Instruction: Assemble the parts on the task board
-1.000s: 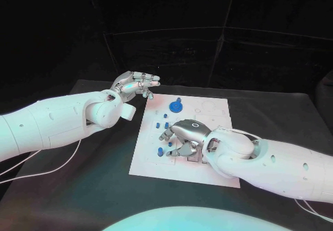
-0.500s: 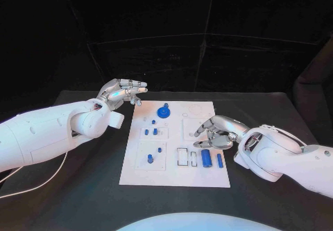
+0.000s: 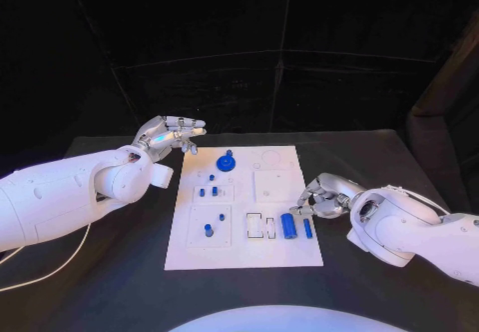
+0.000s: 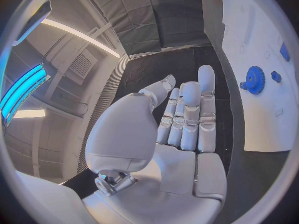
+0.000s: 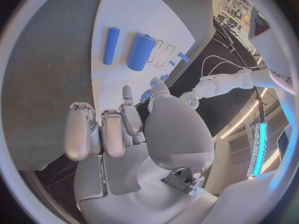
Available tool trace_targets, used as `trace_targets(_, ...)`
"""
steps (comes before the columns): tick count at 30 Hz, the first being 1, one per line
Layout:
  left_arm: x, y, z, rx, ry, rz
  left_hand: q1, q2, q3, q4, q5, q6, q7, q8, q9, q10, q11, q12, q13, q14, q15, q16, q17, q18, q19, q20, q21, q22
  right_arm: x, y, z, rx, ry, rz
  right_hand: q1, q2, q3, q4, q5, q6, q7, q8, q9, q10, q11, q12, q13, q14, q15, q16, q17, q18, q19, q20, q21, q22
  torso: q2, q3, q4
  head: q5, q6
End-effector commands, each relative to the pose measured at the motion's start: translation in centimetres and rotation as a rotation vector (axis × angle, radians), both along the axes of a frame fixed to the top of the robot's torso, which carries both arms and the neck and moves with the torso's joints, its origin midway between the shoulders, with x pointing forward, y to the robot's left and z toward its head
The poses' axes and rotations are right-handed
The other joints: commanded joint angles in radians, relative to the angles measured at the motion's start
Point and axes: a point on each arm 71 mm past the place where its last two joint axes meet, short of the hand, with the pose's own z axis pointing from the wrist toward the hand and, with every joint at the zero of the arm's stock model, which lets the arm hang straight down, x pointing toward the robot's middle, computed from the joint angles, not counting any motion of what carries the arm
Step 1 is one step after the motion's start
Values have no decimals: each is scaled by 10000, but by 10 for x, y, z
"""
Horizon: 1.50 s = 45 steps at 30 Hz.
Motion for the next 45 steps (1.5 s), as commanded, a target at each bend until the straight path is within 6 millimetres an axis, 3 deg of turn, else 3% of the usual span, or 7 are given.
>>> trace_targets(1,0,0,2,-105,-161,-1,73,62,-39,-19,-12,-66,-5,38,12,-40,-26,35,14,-45,-46,0,1,141,-43,25,-47,-10,0,0,-4,-863,250,-254,-167,-21,-163,190,-90,-100,-29,75,52,99,-3,110,170,646,-37,109,129,-131,67,-21,63,29,1,-9,8,14,-22)
trace_targets(7,-1,2,1,-95,-129,-8,73,62,-39,-19,-12,-66,-5,38,12,-40,-26,35,14,-45,-46,0,1,141,-43,25,-47,-10,-1,8,-9,-1098,501,-14,-152,-42,-268,386,-125,-133,-31,156,122,223,-2,314,473,685,-34,241,394,-161,116,-17,143,183,4,-6,-36,79,-46)
trace_targets(17,-1,2,1,-98,-73,-61,56,56,-61,-12,-13,-69,-2,48,12,-45,-23,48,15,-57,-45,-11,-37,140,-40,25,-51,-13,-3,12,-17,-1686,742,432,-22,-18,-348,500,-156,-52,-74,321,256,453,-34,641,931,744,-52,429,779,-215,211,-27,293,471,4,-9,-23,49,-78)
trace_targets(24,-1,3,1,-96,-45,-74,60,59,-62,-14,-12,-74,-2,49,11,-52,-22,50,14,-60,-45,-11,-42,140,-41,25,-52,-14,-9,21,-28,-1830,1031,730,-100,-27,-423,561,-184,-34,-90,383,320,471,-47,671,995,750,-61,465,845,-225,227,-35,326,530,3,-11,-51,50,-81)
trace_targets(32,-2,4,1,-92,0,-96,67,63,-61,-18,-11,-81,-2,49,10,-60,-22,51,13,-65,-45,-13,-51,141,-41,24,-54,-16,-11,27,-36,-1923,1112,882,-91,-17,-432,551,-134,-25,-97,410,349,391,-51,568,883,738,-64,446,801,-226,225,-36,328,535,2,-16,-15,-3,-157)
trace_targets(39,-2,5,1,-92,5,-91,67,63,-61,-18,-11,-81,-2,49,10,-60,-22,51,13,-65,-45,-13,-51,141,-41,24,-54,-16,-10,29,-37,-1840,996,826,54,139,-421,515,105,-25,-115,488,448,417,-69,596,977,734,-76,466,842,-232,225,-47,348,573,3,-11,-6,17,-190)
trace_targets(45,-2,6,1,-93,11,-94,67,63,-61,-18,-11,-81,-2,49,10,-60,-22,51,13,-65,-45,-13,-51,141,-41,24,-54,-16,-10,30,-36,-1644,875,614,150,250,-506,504,682,95,-173,616,585,500,-118,661,1123,725,-113,463,834,-224,207,-74,338,549,3,-7,-36,62,-178)
